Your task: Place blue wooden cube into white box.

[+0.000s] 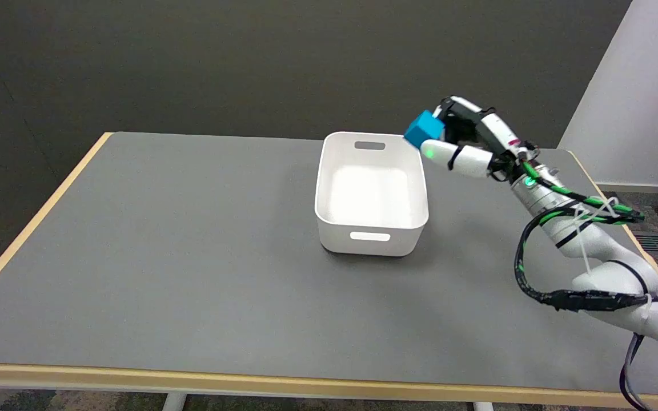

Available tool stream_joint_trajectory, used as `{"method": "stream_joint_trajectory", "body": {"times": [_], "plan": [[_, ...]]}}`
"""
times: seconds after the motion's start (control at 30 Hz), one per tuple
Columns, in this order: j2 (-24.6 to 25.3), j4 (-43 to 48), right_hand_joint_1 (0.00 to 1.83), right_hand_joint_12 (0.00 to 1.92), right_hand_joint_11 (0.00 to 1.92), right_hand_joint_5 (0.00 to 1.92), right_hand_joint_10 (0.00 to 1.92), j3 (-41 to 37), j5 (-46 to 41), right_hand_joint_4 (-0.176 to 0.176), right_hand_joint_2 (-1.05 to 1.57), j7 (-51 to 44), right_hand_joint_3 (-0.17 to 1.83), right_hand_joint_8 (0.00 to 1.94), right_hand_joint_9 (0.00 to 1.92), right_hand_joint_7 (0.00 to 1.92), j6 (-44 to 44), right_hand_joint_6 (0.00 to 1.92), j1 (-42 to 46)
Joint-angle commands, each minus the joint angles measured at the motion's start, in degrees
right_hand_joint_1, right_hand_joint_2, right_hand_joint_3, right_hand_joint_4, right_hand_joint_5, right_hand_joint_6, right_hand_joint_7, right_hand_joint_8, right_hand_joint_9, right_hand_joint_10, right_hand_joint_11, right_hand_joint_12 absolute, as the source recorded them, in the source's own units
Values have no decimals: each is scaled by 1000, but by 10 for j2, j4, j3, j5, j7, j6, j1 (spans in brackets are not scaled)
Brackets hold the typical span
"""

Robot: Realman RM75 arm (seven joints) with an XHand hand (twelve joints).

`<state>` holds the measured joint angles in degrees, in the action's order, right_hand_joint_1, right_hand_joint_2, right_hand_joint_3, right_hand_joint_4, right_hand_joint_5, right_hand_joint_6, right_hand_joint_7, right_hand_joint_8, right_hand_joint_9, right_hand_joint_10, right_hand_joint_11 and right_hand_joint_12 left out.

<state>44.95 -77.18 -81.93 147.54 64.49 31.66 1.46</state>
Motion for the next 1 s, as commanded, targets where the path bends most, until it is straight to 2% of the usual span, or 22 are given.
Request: {"method": "stream_joint_trajectory", "body": {"times": [0.03, 0.27, 0.63, 0.7, 0.73, 0.77, 0.8, 0.83, 0.9, 0.97, 1.0], "plan": [[-4, -27, 811, 1740, 437, 611, 1921, 171, 16, 176, 1063, 24, 577, 1941, 787, 558, -58, 1686, -54], [12, 43, 798, 1751, 343, 592, 1921, 248, 15, 174, 1105, 4, 507, 1941, 676, 389, -92, 1689, -146], [46, 107, 799, 1779, 314, 595, 1921, 243, 13, 175, 1100, -17, 512, 1941, 666, 329, -94, 1682, -179], [48, 108, 791, 1777, 294, 574, 1921, 235, 13, 160, 1134, -18, 467, 1941, 636, 315, -94, 1694, -178], [50, 109, 773, 1737, 277, 495, 1921, 231, 13, 131, 1050, -18, 592, 1886, 600, 333, -93, 1547, -177], [51, 109, 736, 1636, 245, 321, 1908, 229, 13, 71, 834, -18, 903, 1741, 530, 381, -92, 1181, -177], [52, 109, 732, 1422, 213, 285, 1682, 222, 13, 51, 786, -18, 880, 1429, 495, 372, -87, 817, -175], [52, 109, 723, 1370, 201, 273, 1577, 220, 13, 47, 770, -18, 882, 1306, 491, 378, -86, 712, -174], [52, 106, 660, 1311, 156, 238, 1141, 208, 13, 52, 723, -18, 937, 861, 515, 427, -82, 491, -169], [53, 103, 538, 1187, 132, 188, 842, 195, 13, 61, 688, -18, 1001, 546, 367, 355, -79, 455, -163], [54, 101, 533, 1183, 130, 185, 817, 187, 13, 61, 685, -18, 1004, 527, 349, 343, -76, 450, -159]]}}
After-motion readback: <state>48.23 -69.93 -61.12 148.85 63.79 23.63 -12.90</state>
